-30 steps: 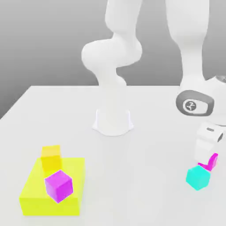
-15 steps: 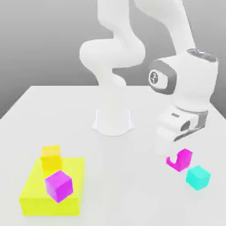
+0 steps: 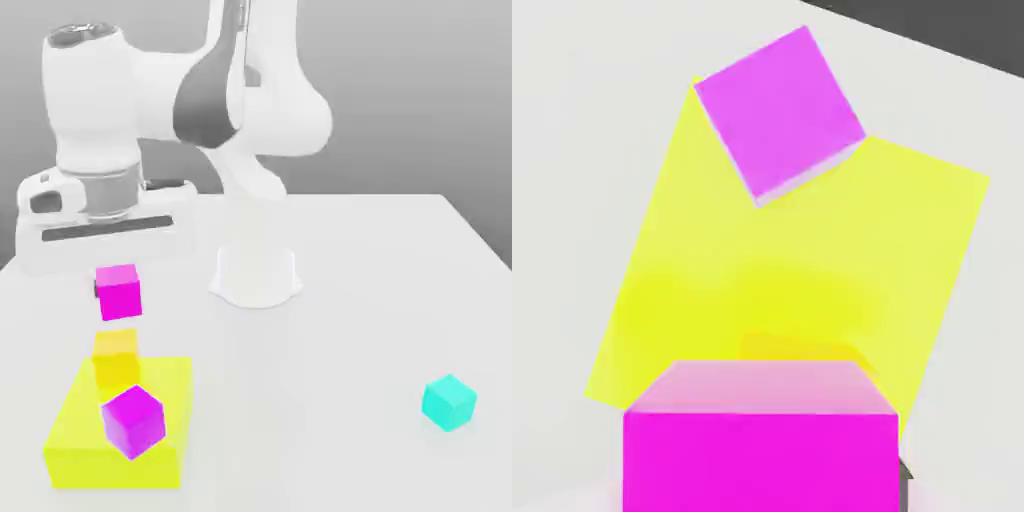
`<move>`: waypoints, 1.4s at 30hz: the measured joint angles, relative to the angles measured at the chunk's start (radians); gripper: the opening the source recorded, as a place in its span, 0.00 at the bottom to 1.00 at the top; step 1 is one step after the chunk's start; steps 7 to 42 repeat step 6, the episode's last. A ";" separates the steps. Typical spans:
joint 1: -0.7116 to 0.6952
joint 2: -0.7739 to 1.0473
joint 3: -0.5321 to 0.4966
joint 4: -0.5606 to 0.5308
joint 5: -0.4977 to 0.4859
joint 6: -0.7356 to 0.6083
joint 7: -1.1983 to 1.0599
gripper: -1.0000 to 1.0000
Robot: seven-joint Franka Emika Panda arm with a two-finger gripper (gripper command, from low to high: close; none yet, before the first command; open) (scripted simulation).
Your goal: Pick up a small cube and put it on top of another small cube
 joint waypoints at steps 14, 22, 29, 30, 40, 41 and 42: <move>0.004 0.089 -0.012 -0.021 0.019 0.109 -0.020 1.00; 0.004 0.089 -0.012 -0.021 0.019 0.109 -0.020 1.00; 0.004 0.089 -0.012 -0.021 0.019 0.109 -0.020 1.00; 0.004 0.089 -0.012 -0.021 0.019 0.109 -0.020 1.00; 0.004 0.089 -0.012 -0.021 0.019 0.109 -0.020 1.00; 0.004 0.089 -0.012 -0.021 0.019 0.109 -0.020 1.00; 0.004 0.089 -0.012 -0.021 0.019 0.109 -0.020 1.00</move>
